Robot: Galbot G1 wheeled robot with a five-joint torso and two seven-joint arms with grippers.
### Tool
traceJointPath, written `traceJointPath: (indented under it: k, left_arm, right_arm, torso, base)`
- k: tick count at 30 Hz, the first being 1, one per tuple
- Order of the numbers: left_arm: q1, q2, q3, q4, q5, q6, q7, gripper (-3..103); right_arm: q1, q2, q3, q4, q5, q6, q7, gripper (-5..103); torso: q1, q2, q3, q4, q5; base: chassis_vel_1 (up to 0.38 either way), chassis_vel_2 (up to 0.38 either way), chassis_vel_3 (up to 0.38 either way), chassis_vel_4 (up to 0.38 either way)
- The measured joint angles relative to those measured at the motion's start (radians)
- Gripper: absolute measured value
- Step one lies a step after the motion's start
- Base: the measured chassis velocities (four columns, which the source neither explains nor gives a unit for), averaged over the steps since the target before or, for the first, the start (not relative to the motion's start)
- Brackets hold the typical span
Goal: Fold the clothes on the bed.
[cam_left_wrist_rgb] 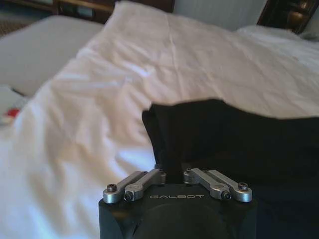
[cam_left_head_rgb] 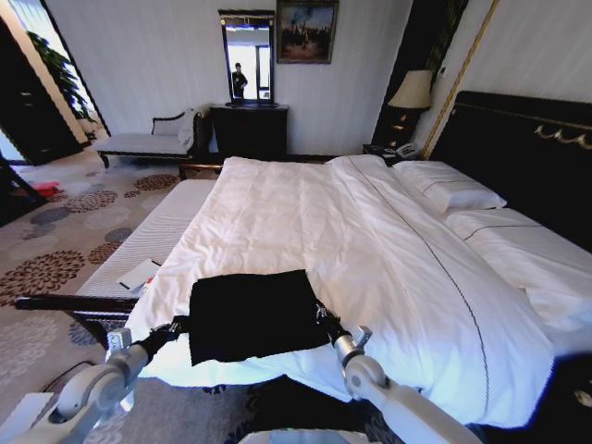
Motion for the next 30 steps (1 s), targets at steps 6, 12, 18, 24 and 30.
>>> traceJointPath:
  k: [6,12,18,24,30]
  left_arm:
    - [-0.002,-0.038,-0.065,-0.066,-0.007,-0.018,0.009,31]
    - [-0.105,-0.045,-0.087,-0.114,-0.126,-0.004,0.011,53]
    - [-0.225,-0.050,-0.091,-0.031,-0.211,0.024,-0.018,69]
    - [-0.366,-0.073,-0.005,0.180,-0.225,0.124,-0.001,96]
    - [-0.460,-0.120,0.061,0.332,-0.207,0.147,0.034,100]
  right_arm:
    - [0.000,0.008,0.053,0.050,-0.008,0.012,0.036,30]
    - [-0.024,0.010,0.177,0.092,-0.002,0.011,0.096,52]
    - [0.005,0.017,0.210,0.082,0.017,0.003,0.114,68]
    - [0.031,0.046,0.194,0.054,0.005,-0.004,0.117,95]
    - [0.053,0.067,0.163,0.024,-0.002,-0.008,0.124,100]
  torso:
    - [0.000,0.000,0.000,0.0004,0.0000]
    - [0.000,0.000,0.000,-0.0011,0.0001]
    - [0.000,0.000,0.000,0.0006,0.0003]
    - [0.000,0.000,0.000,0.0002,0.0000]
    - [0.000,0.000,0.000,0.0000,-0.0002]
  base:
    - [0.000,0.000,0.000,0.000]
    - [0.000,0.000,0.000,0.000]
    - [0.000,0.000,0.000,0.000]
    - [0.000,0.000,0.000,0.000]
    - [0.000,0.000,0.000,0.000]
